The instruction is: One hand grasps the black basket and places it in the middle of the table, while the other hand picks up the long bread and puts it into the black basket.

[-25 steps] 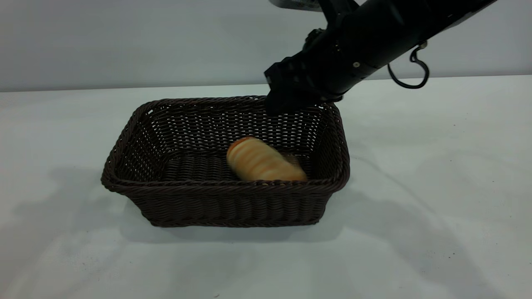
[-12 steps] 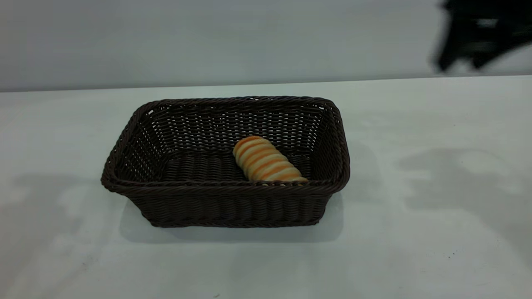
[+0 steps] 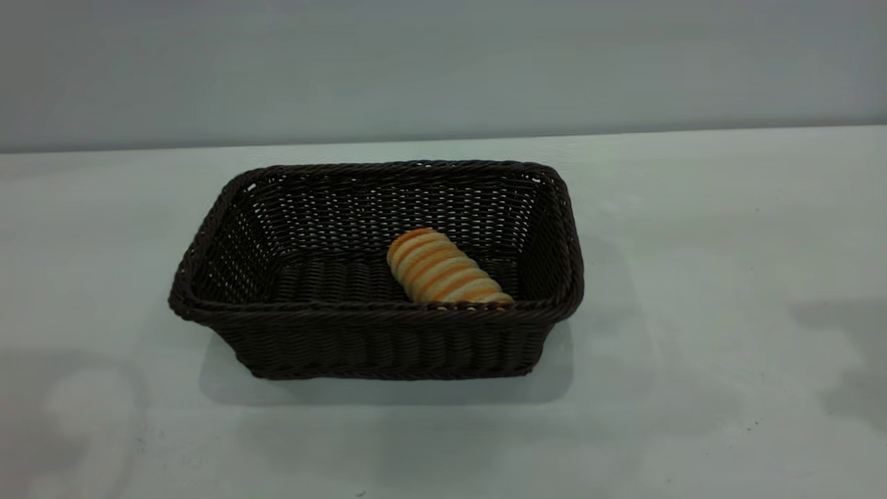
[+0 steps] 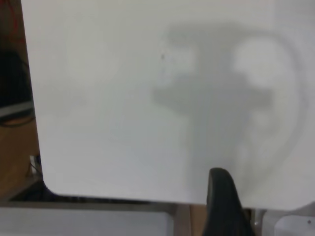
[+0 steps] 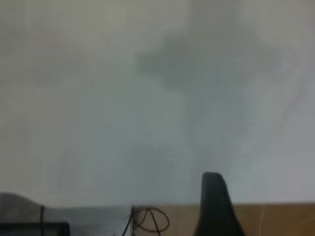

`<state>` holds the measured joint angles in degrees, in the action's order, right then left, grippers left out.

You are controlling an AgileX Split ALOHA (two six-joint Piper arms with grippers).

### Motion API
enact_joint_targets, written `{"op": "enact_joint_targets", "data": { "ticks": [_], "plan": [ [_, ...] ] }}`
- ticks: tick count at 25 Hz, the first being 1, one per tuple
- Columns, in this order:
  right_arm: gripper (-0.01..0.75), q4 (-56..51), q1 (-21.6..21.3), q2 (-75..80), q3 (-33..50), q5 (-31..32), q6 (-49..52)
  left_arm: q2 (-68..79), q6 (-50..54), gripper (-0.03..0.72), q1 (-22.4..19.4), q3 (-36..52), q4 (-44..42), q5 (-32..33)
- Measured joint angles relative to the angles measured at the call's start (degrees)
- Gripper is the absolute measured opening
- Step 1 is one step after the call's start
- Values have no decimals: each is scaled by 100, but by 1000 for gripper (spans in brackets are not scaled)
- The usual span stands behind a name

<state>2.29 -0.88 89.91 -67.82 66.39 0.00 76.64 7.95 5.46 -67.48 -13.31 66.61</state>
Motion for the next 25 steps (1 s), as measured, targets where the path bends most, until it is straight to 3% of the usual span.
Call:
{"op": "enact_joint_targets", "data": {
  "ticks": [6,18,25],
  "plan": [
    [489,-40,-6,-1401,913,186,0,-1316,189,517,0,976,5,-29],
    [489,-361,-6,-4886,2506,159,-481,-3748,308,517,0,1369,135,-29],
    [490,-647,-6,-6141,3238,197,-690,-5033,323,517,0,2383,344,-33]
  ]
}}
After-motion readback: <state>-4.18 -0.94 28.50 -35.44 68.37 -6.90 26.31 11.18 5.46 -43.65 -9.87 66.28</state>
